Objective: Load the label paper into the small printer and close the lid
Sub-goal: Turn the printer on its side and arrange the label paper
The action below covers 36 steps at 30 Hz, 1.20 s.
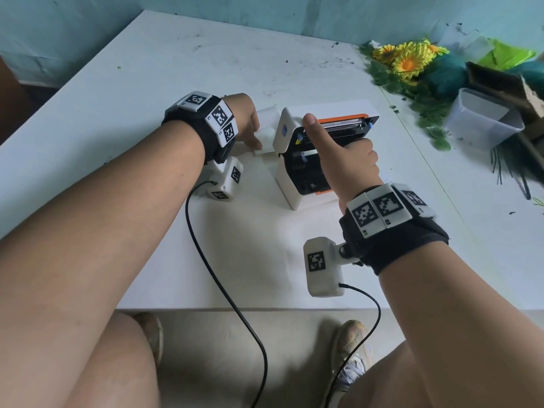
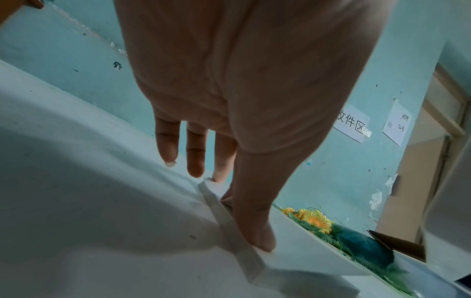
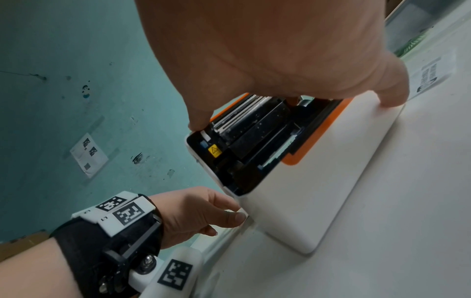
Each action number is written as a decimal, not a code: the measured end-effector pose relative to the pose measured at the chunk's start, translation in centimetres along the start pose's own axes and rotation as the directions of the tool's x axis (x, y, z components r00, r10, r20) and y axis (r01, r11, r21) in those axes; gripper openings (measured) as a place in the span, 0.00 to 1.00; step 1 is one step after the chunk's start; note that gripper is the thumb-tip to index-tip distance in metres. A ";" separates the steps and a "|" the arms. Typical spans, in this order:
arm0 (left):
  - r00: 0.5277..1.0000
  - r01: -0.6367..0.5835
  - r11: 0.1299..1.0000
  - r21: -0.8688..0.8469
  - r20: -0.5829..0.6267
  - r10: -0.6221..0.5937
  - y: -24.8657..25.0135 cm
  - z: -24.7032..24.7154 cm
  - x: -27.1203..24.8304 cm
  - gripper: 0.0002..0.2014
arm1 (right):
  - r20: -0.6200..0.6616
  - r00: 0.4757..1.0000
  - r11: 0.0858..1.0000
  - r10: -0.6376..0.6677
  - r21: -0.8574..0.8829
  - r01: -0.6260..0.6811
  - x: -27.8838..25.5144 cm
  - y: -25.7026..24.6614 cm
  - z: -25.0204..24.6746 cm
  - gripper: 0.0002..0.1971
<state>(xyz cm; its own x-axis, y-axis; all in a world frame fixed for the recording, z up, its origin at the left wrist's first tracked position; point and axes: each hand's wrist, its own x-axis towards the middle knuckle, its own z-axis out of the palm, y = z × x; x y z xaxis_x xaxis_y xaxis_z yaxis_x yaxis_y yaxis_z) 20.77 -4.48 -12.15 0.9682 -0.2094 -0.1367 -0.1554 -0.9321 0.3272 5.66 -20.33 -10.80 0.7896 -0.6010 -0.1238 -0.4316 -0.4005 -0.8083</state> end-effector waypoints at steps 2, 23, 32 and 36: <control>1.000 -0.013 1.000 0.002 0.018 0.013 0.1 0.1 0.0 0.22 | -0.006 1.000 1.000 0.000 -0.009 0.000 0.0 -0.1 0.0 0.58; 0.992 0.020 0.994 0.112 0.118 -0.033 2.2 -0.3 -1.5 0.34 | 0.020 1.000 0.998 -0.015 -0.054 0.016 -0.1 -0.1 0.1 0.58; 0.996 0.017 0.998 0.061 0.089 -0.023 2.8 -1.0 -2.0 0.20 | 0.031 1.000 0.997 -0.004 -0.071 0.007 -0.2 -0.2 0.1 0.58; 0.996 0.028 0.999 -0.035 0.084 -0.024 1.2 -1.0 -1.4 0.21 | 0.024 1.000 0.997 -0.009 -0.077 0.010 -0.2 -0.3 0.3 0.58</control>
<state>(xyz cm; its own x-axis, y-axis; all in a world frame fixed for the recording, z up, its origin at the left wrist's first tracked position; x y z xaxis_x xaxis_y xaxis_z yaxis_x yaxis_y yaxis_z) 19.46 -5.02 -10.69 0.9518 -0.2107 -0.2229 -0.1218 -0.9266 0.3557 5.72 -19.93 -10.72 0.8037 -0.5805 -0.1309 -0.4556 -0.4587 -0.7629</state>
